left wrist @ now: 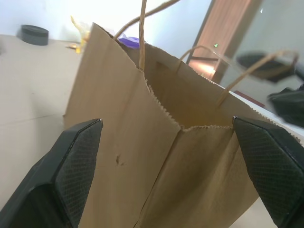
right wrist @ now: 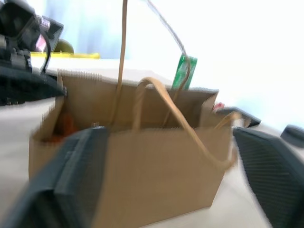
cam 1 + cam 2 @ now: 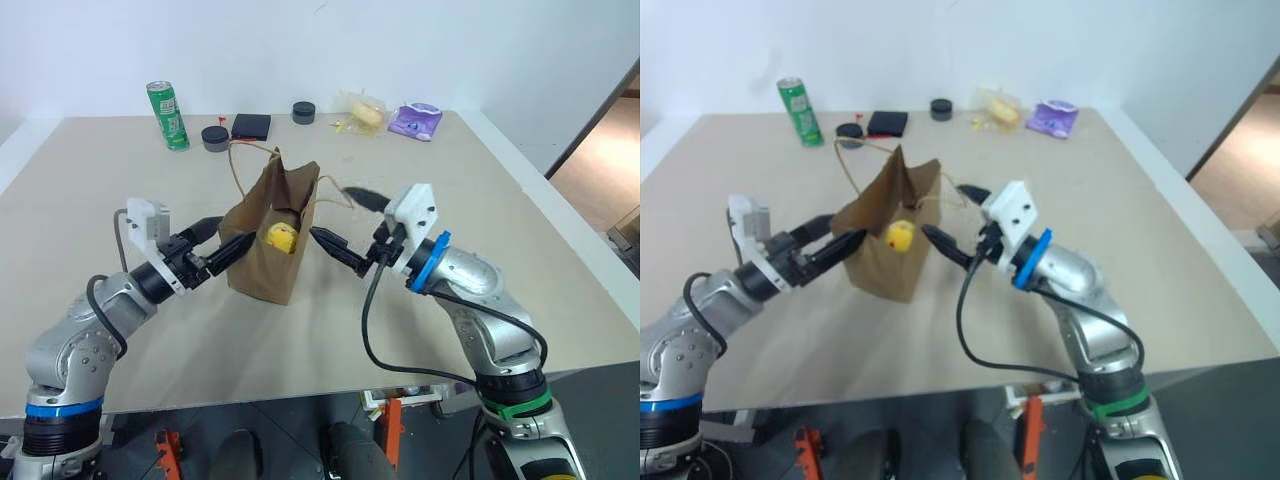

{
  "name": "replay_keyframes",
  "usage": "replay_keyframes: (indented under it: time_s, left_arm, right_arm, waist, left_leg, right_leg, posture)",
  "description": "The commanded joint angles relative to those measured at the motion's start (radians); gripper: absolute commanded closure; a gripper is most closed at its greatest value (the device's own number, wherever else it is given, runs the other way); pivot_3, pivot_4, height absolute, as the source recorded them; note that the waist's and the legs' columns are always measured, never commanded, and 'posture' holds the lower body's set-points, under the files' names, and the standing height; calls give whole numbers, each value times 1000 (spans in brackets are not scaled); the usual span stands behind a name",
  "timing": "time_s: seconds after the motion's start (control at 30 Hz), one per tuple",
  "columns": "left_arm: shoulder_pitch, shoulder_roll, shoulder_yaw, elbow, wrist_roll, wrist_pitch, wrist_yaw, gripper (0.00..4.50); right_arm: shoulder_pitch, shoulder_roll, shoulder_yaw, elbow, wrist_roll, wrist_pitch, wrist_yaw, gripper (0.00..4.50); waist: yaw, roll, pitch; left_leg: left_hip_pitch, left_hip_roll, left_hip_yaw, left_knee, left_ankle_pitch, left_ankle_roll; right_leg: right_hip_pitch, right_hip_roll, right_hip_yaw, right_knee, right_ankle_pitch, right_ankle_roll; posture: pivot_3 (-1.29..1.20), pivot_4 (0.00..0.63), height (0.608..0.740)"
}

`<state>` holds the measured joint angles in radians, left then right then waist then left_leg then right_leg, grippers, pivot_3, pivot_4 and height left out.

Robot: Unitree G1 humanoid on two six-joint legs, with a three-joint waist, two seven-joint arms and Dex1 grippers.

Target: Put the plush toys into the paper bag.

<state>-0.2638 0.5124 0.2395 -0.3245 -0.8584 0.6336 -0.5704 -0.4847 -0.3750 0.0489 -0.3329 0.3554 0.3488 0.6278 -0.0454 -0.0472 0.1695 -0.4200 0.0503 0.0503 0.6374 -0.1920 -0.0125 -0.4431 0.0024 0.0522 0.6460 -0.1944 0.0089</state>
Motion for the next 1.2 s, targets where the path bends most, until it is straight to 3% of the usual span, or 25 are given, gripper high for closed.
replay_keyframes:
  time_s: [0.03, 0.13, 0.33, 0.47, 0.67, 0.73, 0.93, 1.2]
  left_arm:
    - [-18, 8, 7, 1, 14, -25, -26, 0]
    - [-20, 9, 7, 16, 21, -25, -36, 0]
    - [1, 19, -11, 17, 30, -10, -77, 0]
    - [32, 47, -18, 11, 22, 13, -124, 0]
    - [66, 112, -18, 10, 28, 31, -202, 0]
    - [64, 125, -17, 20, 42, 17, -214, 0]
    - [54, 131, -32, 32, 81, -6, -235, 0]
    - [60, 134, -65, 81, 195, -93, -267, 0]
  right_arm:
    - [-6, -24, -111, -89, 88, -11, 5, 90]
    - [34, -43, -128, -91, 98, -2, 4, 90]
    - [175, -115, 7, -22, 15, 21, 79, 90]
    - [132, -69, 67, 40, -12, 16, 72, 1085]
    - [38, -14, 139, 145, -49, -8, 110, 3906]
    - [6, 10, 167, 173, -58, -12, 125, 4474]
    - [-79, 78, 203, 233, -63, -9, 158, 4474]
    - [-85, 90, 194, 256, -76, -22, 165, 4474]
  waist:
    - [0, 0, 0]
    - [0, 0, 0]
    - [-1, 0, 0]
    - [-5, 0, 0]
    - [-2, 0, 0]
    - [-2, 0, 0]
    - [-2, 0, 0]
    - [-1, 0, 0]
  left_leg:
    - [0, 0, 0, 0, 0, 0]
    - [0, 0, 0, 0, 0, 0]
    - [1, 0, 0, -1, 0, 0]
    - [2, 0, 1, -1, 0, 0]
    - [2, 2, 0, -1, 0, 0]
    - [2, 2, 0, -1, 0, 0]
    - [1, 2, 0, -1, -1, -1]
    - [1, 2, 0, -1, -1, -1]
  right_leg:
    - [0, 0, 0, 0, 0, 0]
    - [0, 0, 0, 0, 0, 0]
    - [0, -1, 0, 0, -1, -2]
    - [0, 0, 1, 0, -1, -1]
    - [0, 2, 0, 0, -1, -2]
    - [0, 2, 0, 0, -1, -3]
    - [-1, 2, 0, 0, -2, -3]
    - [-1, 2, 0, 0, -2, -3]
  posture:
    - [0, 150, 740]
    - [0, 150, 740]
    - [0, 150, 740]
    - [0, 150, 740]
    - [0, 150, 740]
    - [0, 150, 740]
    - [0, 150, 740]
    - [0, 150, 740]
